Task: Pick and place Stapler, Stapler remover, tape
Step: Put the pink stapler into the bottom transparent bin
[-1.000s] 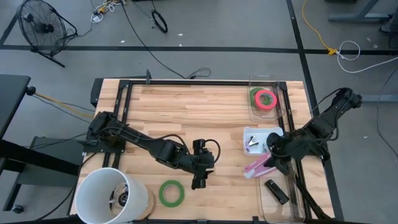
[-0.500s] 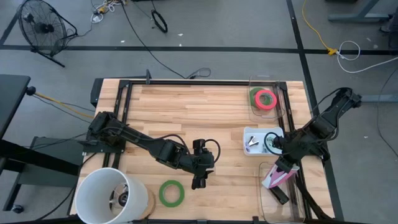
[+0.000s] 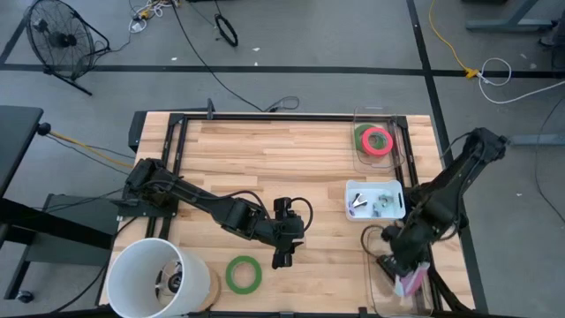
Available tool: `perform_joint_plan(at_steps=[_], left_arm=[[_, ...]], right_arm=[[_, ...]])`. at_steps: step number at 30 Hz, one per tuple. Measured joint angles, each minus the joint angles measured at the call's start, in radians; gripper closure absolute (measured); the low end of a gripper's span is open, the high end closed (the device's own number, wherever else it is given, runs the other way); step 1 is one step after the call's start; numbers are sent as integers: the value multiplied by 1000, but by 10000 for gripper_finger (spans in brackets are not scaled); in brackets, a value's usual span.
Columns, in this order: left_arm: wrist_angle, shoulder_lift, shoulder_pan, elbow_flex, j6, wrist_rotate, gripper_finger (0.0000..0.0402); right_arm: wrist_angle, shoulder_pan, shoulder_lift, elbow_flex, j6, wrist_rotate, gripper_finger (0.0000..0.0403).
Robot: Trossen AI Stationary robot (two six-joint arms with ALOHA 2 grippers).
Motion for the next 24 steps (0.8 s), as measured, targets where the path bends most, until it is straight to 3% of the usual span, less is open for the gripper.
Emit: perform_joint_plan(at_steps=[10,21,24], left_arm=[[0,0,0,0,0,0,170],[-18,0,0,0,0,0,170],[-26,0,0,-1,0,0,170]], right_arm=[[84,88,111,0,134,-108,323],[86,101,184,0,103,-86,323],[81,101,198,0,93,-78,278]])
